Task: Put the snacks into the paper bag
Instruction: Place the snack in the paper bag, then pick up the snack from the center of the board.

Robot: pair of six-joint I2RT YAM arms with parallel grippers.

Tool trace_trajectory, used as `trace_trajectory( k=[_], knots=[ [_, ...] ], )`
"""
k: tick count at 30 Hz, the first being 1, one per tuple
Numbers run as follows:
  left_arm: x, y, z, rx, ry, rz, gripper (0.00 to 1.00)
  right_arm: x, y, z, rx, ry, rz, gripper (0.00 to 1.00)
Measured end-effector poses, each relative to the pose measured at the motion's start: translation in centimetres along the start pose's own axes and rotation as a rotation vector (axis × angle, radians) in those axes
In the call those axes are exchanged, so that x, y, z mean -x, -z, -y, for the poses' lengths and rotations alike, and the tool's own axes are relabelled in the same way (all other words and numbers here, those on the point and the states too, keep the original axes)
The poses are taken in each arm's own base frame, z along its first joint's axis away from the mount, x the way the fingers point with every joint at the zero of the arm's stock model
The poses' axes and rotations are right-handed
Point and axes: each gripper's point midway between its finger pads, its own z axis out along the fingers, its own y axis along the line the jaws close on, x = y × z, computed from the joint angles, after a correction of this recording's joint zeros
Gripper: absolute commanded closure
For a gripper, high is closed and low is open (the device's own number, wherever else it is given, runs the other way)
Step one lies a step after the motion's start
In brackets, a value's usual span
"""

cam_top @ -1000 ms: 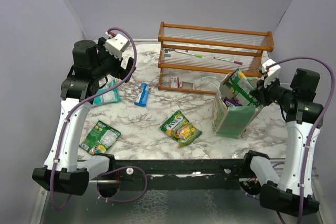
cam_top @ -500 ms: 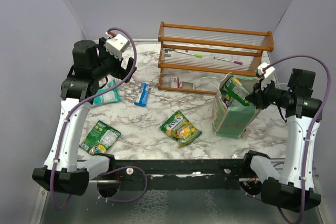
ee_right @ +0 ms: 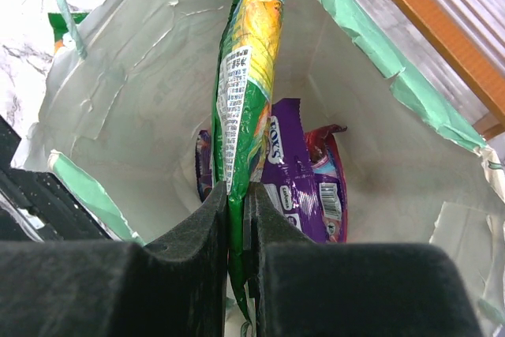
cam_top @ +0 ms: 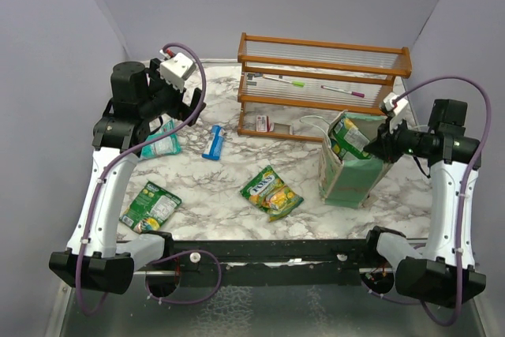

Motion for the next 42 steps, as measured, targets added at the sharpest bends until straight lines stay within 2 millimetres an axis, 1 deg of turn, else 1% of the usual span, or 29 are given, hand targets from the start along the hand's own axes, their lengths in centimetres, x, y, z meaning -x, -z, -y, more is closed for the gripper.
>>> trace_trajectory(
  k=[7, 16, 19, 24, 27, 37, 42],
  knots=[
    [-0.5, -0.1, -0.1, 0.003, 0.006, -0.010, 0.01, -0.6, -1.2, 0.2, 0.053, -0.022, -0.029, 0.94],
    [-0.5, -0.1, -0.1, 0.003, 0.006, -0.010, 0.01, -0.7, -1.6, -0.3, 0.070, -0.007, -0.048, 0.88],
    [-0.5, -0.1, -0.2, 0.003, 0.006, -0.011, 0.01, -0.8, -1.7, -0.2, 0.069, -0.006, -0.056, 0.83],
    [-0.7, -0.1, -0.2, 0.005, 0.009, -0.015, 0.01, -0.7, -1.7, 0.0, 0.067, -0.009, -0.058, 0.71],
    [-0.8, -0.2, -0.2, 0.005, 0.010, -0.017, 0.01, 0.0, -1.5, 0.2, 0.058, -0.001, -0.048, 0.65],
    [-0.8, -0.2, -0.2, 0.005, 0.007, -0.017, 0.01, 1.4, -1.0, 0.6, 0.044, 0.018, -0.030, 0.51],
    [-0.9, -0.2, -0.3, 0.006, 0.007, -0.018, 0.01, 2.8, -0.3, 0.9, 0.027, 0.039, -0.008, 0.39]
  ],
)
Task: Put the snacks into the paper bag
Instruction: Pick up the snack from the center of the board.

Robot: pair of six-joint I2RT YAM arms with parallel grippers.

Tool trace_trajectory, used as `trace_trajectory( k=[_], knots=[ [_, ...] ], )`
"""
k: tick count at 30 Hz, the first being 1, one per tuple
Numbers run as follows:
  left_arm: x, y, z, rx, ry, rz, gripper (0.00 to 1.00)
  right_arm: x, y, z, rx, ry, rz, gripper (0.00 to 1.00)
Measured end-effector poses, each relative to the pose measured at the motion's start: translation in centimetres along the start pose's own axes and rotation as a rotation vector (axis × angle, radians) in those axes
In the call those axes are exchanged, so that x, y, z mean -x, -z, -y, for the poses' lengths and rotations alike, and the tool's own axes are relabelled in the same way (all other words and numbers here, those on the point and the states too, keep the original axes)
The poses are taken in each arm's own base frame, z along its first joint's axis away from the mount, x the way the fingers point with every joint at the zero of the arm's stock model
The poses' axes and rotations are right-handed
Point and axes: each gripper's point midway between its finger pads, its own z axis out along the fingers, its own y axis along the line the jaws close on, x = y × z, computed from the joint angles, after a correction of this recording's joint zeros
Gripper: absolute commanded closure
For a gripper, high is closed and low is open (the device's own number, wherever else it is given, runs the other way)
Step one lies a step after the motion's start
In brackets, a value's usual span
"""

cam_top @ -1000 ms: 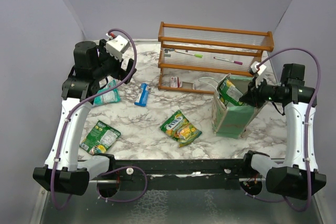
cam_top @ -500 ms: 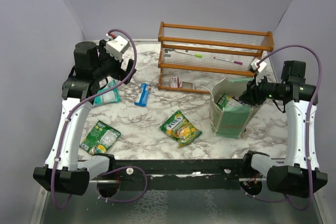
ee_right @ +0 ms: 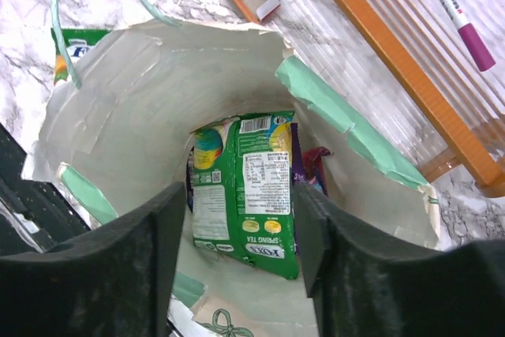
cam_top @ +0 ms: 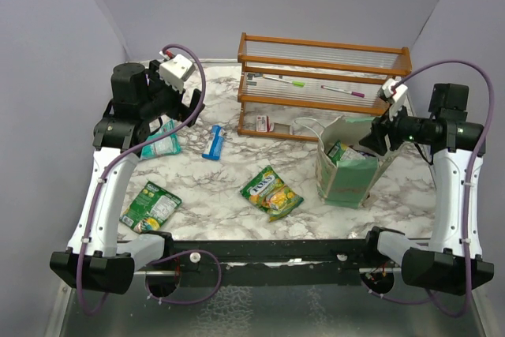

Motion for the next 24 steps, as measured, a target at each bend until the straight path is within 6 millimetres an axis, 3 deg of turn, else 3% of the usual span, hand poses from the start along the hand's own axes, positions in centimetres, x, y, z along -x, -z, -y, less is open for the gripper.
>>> trace_trajectory(
  k=[13, 18, 24],
  knots=[
    [-2.1, 0.0, -1.9, 0.089, 0.033, -0.055, 0.01, 4.6, 2.3, 0.7, -0.062, 0.014, 0.078, 0.00],
    [-3.3, -0.2, -1.8, 0.082, 0.051, -0.095, 0.01, 6.4, 3.1, 1.2, -0.082, 0.024, 0.104, 0.01],
    [-6.7, -1.0, -0.8, 0.016, 0.053, -0.200, 0.01, 7.1, 3.5, 1.2, -0.090, 0.023, 0.114, 0.01]
  ],
)
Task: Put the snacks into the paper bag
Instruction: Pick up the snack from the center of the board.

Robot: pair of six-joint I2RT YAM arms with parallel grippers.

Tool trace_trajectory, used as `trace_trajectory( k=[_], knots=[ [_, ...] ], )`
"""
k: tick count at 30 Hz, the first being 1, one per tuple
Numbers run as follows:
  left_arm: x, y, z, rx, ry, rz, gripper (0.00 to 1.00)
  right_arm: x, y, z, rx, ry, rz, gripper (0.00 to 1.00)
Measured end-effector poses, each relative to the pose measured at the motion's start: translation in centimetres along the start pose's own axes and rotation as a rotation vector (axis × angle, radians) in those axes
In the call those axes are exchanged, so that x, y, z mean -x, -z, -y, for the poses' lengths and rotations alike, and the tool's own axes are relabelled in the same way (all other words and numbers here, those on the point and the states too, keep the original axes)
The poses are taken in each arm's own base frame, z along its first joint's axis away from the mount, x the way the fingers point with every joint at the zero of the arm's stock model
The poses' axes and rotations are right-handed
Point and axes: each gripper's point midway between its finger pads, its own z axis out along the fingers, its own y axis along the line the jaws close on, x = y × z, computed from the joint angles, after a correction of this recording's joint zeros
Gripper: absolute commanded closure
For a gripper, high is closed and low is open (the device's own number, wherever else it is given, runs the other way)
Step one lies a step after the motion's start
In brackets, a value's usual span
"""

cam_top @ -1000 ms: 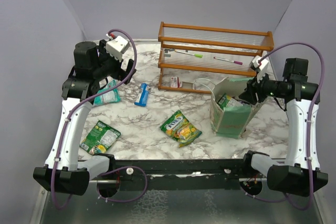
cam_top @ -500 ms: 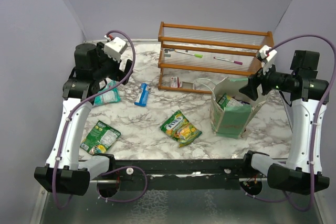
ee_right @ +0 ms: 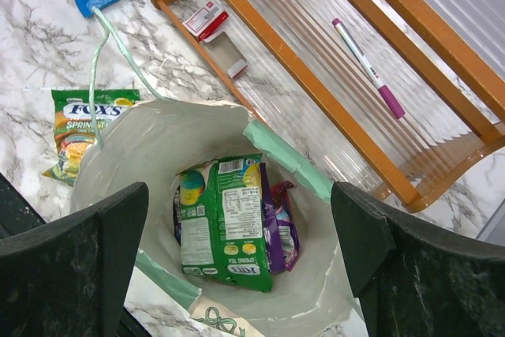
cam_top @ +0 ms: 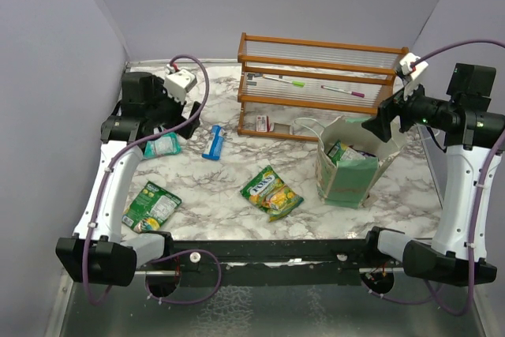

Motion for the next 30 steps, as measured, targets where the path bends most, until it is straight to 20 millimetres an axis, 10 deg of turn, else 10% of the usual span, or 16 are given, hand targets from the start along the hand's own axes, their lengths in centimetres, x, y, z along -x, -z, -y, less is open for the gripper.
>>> trace_trajectory(
  k=[16, 30],
  knots=[
    [-6.9, -3.5, 7.4, -0.395, 0.014, -0.178, 0.08, 0.1, 0.3, -0.5, 0.008, -0.019, 0.001, 0.00],
    [-12.7, -8.2, 18.2, -0.743, 0.002, -0.428, 0.17, -1.9, -0.2, -1.3, 0.017, -0.054, -0.023, 0.01]
  ],
)
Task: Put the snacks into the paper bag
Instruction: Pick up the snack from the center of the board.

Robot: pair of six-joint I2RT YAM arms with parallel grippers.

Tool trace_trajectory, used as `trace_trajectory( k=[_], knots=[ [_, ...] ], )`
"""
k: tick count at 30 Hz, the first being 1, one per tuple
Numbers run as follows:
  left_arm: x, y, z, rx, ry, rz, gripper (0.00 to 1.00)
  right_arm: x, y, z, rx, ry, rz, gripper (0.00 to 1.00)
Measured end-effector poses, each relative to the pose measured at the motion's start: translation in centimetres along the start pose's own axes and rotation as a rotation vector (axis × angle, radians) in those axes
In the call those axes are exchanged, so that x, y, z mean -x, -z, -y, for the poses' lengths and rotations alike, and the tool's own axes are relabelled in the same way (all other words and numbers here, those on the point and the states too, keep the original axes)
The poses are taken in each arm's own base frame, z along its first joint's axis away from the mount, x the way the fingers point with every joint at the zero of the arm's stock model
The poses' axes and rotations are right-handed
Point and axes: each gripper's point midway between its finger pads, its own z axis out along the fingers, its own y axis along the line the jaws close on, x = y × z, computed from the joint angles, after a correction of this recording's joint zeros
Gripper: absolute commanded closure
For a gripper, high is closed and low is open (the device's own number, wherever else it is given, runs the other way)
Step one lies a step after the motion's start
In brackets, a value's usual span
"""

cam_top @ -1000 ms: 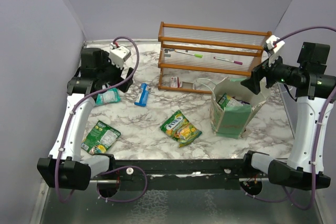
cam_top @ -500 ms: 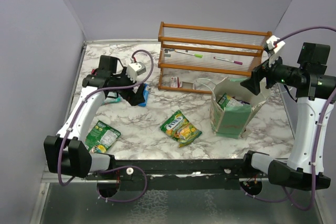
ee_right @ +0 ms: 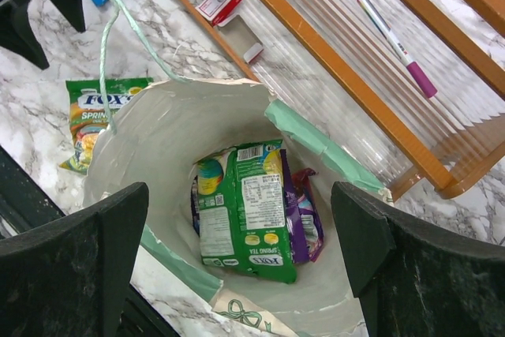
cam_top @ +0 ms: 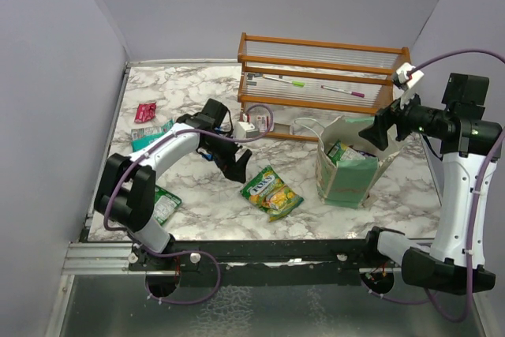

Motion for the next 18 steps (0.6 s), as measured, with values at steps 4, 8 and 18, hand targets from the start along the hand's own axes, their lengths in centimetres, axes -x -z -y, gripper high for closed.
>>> trace_trajectory(
  k=[4, 8, 18],
  knots=[
    [-1.6, -2.0, 0.7, -0.057, 0.030, -0.052, 0.21, 0.0, 0.1, 0.0, -0.007, 0.006, 0.002, 0.02],
    [-2.2, -3.5, 1.0, -0.095, 0.039, -0.082, 0.26, 0.1, 0.2, -0.1, -0.009, 0.008, 0.005, 0.02],
    [-3.7, -6.4, 1.5, -0.152, 0.067, -0.130, 0.36, 0.3, 0.6, -0.5, -0.018, 0.015, 0.017, 0.02]
  ],
)
